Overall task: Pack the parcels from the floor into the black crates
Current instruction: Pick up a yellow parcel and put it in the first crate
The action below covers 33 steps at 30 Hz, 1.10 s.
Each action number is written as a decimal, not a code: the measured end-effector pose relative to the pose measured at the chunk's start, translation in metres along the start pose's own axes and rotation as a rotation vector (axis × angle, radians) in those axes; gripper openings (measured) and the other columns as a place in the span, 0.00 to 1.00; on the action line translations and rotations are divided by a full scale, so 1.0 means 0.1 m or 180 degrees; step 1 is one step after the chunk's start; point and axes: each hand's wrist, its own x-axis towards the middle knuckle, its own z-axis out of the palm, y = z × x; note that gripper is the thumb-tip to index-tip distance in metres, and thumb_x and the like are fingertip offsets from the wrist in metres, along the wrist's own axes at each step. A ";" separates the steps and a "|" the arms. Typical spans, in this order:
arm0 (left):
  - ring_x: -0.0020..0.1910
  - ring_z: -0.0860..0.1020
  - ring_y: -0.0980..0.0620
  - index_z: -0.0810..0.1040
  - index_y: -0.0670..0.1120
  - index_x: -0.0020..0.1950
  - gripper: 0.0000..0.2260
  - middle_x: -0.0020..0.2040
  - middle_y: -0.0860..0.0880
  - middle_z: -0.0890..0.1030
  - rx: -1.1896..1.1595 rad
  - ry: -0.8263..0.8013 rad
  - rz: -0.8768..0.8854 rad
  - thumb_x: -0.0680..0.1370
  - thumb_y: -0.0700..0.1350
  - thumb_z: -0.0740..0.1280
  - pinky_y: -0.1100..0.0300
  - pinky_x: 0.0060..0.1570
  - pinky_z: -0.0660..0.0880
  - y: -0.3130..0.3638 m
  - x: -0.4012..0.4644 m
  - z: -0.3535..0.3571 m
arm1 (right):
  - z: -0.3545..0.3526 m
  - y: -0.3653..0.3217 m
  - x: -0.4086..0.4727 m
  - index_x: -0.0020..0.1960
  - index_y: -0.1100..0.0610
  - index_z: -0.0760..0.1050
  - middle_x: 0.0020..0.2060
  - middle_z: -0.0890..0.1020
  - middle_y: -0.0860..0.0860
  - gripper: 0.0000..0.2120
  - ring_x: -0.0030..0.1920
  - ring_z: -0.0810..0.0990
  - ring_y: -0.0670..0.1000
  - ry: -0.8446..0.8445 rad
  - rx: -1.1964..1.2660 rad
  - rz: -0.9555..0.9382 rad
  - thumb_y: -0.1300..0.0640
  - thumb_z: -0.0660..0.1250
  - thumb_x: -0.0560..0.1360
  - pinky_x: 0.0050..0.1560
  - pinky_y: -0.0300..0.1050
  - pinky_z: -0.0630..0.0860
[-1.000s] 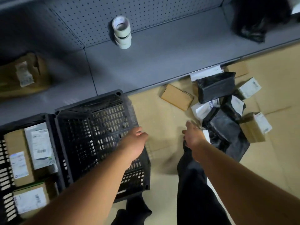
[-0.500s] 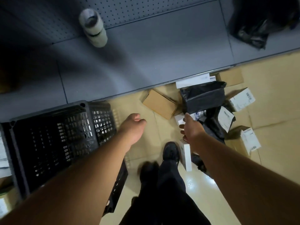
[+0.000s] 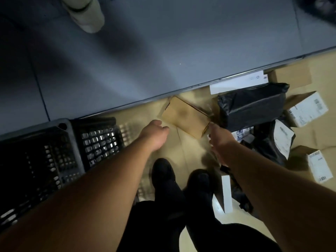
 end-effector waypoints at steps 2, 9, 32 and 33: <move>0.56 0.76 0.49 0.67 0.52 0.77 0.25 0.69 0.49 0.76 0.0089 0.0020 0.0060 0.81 0.53 0.64 0.59 0.56 0.71 -0.02 0.24 0.04 | 0.07 -0.02 0.20 0.74 0.63 0.66 0.69 0.73 0.65 0.22 0.68 0.73 0.64 0.0083 0.0159 0.0052 0.52 0.52 0.86 0.68 0.54 0.70; 0.71 0.71 0.45 0.58 0.52 0.82 0.32 0.80 0.49 0.66 0.0367 -0.0039 0.0152 0.79 0.53 0.63 0.58 0.62 0.68 0.19 0.95 0.26 | 0.28 -0.08 0.85 0.69 0.59 0.73 0.61 0.78 0.59 0.26 0.56 0.79 0.60 -0.0010 0.0306 0.0088 0.42 0.56 0.81 0.59 0.54 0.75; 0.57 0.78 0.44 0.68 0.60 0.73 0.31 0.63 0.47 0.77 -0.0224 0.0060 -0.0270 0.69 0.54 0.66 0.46 0.60 0.77 0.00 -0.60 -0.05 | -0.06 0.10 -0.33 0.51 0.58 0.80 0.47 0.80 0.58 0.15 0.46 0.78 0.56 -0.0049 0.1019 0.0267 0.47 0.62 0.78 0.49 0.51 0.74; 0.55 0.78 0.45 0.68 0.60 0.72 0.29 0.62 0.48 0.78 -0.0235 0.0043 -0.0275 0.70 0.54 0.66 0.47 0.58 0.77 0.00 -0.75 -0.08 | -0.12 0.11 -0.48 0.52 0.57 0.80 0.49 0.80 0.58 0.15 0.45 0.78 0.55 -0.0053 0.1008 0.0281 0.47 0.63 0.78 0.53 0.52 0.74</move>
